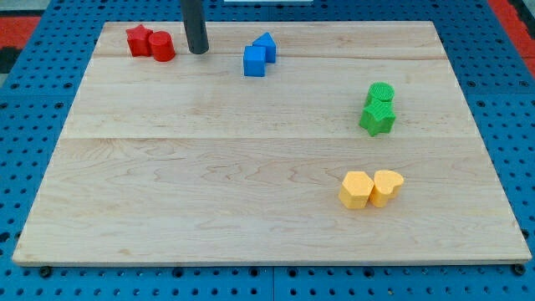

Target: Move the red star slightly downwards

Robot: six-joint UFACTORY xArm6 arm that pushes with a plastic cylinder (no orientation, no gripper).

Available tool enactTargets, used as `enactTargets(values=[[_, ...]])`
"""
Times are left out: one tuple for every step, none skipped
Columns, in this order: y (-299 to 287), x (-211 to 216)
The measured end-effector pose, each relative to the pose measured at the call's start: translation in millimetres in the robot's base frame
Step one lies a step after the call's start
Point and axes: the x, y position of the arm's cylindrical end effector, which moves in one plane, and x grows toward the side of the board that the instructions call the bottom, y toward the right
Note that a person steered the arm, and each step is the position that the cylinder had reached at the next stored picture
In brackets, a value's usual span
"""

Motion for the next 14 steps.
enactTargets(values=[[0.0, 0.0], [-1.7, 0.0], [-1.7, -8.4], [-2.3, -32.8], [-54.0, -50.6], [-81.3, -47.2], [-90.4, -36.9], [-99.8, -20.0], [-113.9, -0.4], [-140.0, -22.1], [-132.4, -8.9], [-128.3, 16.8], [-128.3, 49.2], [-127.8, 79.2]])
